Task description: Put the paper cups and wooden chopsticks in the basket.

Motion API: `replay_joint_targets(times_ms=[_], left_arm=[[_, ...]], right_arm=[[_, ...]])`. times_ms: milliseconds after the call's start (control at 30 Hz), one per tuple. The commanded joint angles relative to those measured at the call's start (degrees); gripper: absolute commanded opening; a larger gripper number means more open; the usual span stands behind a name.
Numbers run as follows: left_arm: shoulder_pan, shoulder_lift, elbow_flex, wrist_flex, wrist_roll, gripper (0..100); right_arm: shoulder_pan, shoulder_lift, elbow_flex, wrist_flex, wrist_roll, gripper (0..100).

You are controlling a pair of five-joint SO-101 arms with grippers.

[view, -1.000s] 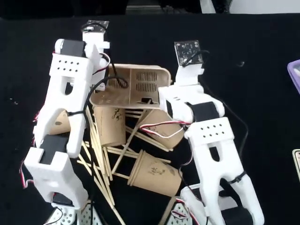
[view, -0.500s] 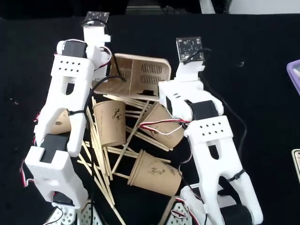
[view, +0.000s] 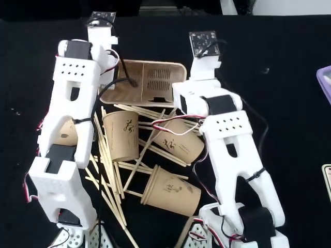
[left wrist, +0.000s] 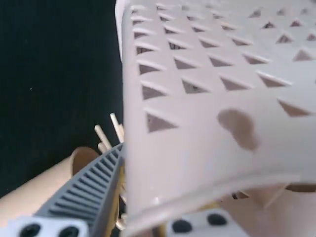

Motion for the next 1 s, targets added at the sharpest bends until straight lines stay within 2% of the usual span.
replay_joint_targets(times_ms=[0, 333, 533, 667, 767, 867, 967], left_arm=[[-2.2, -1.0, -8.2, 4.9, -0.6, 3], [-2.2, -1.0, -4.3, 6.2, -0.6, 3], [-2.3, -1.3, -4.4, 6.5, -0.3, 4], [-3.4, -1.0, -4.4, 5.7, -0.3, 18], [-5.2, -1.0, -3.7, 0.7, -0.2, 25], [-6.8, -1.0, -3.7, -5.3, -0.2, 24], [-7.3, -1.0, -3.7, -8.7, -0.2, 25]], right_arm=[[-0.1, -1.6, -4.4, 4.1, 0.1, 1.1], [-0.6, -1.9, -4.8, 6.0, 0.1, 1.5], [-0.6, -1.6, -8.1, 7.6, -3.0, 9.1], [-0.7, -1.5, -10.5, 6.9, -3.2, 9.6], [-0.7, -1.4, -10.2, 3.3, -3.0, 9.6], [-0.9, -0.2, -10.0, -1.2, -1.1, 9.9], [-2.8, 1.7, -10.1, -4.3, 1.1, 15.6]])
